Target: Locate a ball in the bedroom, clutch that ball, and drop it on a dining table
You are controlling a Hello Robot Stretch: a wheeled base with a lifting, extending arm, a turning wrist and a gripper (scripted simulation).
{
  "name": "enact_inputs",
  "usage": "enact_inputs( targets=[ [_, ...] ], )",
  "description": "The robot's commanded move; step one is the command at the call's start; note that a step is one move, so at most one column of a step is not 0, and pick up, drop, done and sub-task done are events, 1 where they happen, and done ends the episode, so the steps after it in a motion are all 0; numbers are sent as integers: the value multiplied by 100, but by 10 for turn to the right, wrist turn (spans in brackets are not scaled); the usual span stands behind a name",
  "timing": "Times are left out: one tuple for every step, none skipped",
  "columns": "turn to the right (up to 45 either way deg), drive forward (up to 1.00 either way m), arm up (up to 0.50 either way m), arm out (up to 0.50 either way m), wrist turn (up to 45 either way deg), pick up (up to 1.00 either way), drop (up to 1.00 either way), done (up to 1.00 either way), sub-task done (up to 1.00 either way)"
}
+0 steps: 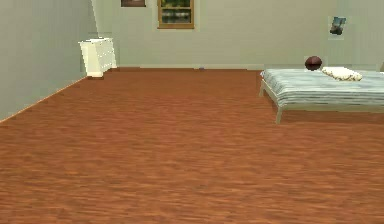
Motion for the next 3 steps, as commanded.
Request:
enact_inputs(
  targets=[
    [0,45,0,0,0,0,0,0,0],
    [90,0,0,0,0,0,0,0,0],
    [0,100,0,0,0,0,0,0,0]
  ],
)
